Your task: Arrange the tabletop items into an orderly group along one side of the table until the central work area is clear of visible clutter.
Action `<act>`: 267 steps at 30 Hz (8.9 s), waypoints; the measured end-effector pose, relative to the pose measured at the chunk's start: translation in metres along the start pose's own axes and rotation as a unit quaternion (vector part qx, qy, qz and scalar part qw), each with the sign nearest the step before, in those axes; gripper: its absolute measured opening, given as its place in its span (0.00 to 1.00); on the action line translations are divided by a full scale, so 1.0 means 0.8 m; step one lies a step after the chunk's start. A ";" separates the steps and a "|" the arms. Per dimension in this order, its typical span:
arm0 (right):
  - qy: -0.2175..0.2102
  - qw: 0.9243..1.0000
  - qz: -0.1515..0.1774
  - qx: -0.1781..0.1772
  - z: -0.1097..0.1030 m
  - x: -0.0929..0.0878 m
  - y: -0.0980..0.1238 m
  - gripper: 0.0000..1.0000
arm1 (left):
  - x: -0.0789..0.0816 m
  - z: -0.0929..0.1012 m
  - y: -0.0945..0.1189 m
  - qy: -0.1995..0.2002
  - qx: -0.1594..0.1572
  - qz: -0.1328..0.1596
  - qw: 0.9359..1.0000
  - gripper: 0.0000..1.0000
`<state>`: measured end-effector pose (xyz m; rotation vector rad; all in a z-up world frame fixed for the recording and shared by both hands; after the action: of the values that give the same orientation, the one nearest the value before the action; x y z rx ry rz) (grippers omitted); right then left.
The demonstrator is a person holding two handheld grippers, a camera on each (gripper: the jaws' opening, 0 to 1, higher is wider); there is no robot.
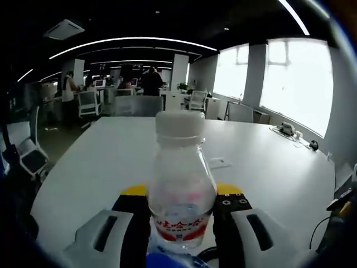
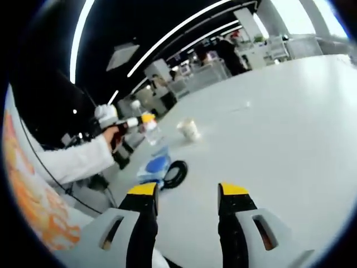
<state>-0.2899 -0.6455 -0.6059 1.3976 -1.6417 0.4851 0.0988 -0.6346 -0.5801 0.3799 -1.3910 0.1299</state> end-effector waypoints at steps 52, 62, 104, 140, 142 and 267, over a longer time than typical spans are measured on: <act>-0.045 0.998 -0.004 -0.046 0.026 -0.006 -0.009 0.39 | -0.038 -0.033 -0.106 0.037 0.062 -0.048 0.996 0.38; -0.050 0.997 0.002 -0.057 0.038 -0.004 -0.001 0.39 | -0.045 -0.030 -0.103 0.019 0.066 -0.046 0.997 0.39; -0.077 0.996 0.024 -0.033 0.043 -0.004 0.004 0.39 | -0.035 -0.023 -0.040 0.015 0.034 -0.022 0.999 0.69; -0.076 0.996 -0.024 0.036 0.042 -0.028 -0.006 0.40 | -0.082 -0.008 0.181 0.091 0.123 -0.005 0.988 0.68; -0.075 0.996 -0.024 0.038 0.040 -0.025 -0.009 0.40 | -0.092 -0.005 0.189 0.093 0.125 -0.015 0.988 0.67; -0.283 0.939 -0.021 0.194 -0.049 0.005 -0.108 0.64 | -0.055 0.173 0.229 0.323 -0.319 -0.032 0.890 0.00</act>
<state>-0.1949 -0.6419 -0.6037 1.9987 -2.0365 0.4170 -0.0954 -0.5044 -0.5714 -0.1709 -0.6920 -0.2417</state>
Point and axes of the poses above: the point that each gripper's makers call its tool centre point, and the gripper's own axes: y roughly backward along the fingers, z roughly to its right, x roughly out of its top, the point moved 5 cm from there along y, roughly backward along the fingers, and after that the axes turned 12 degrees about z, right-handed, at the moved point
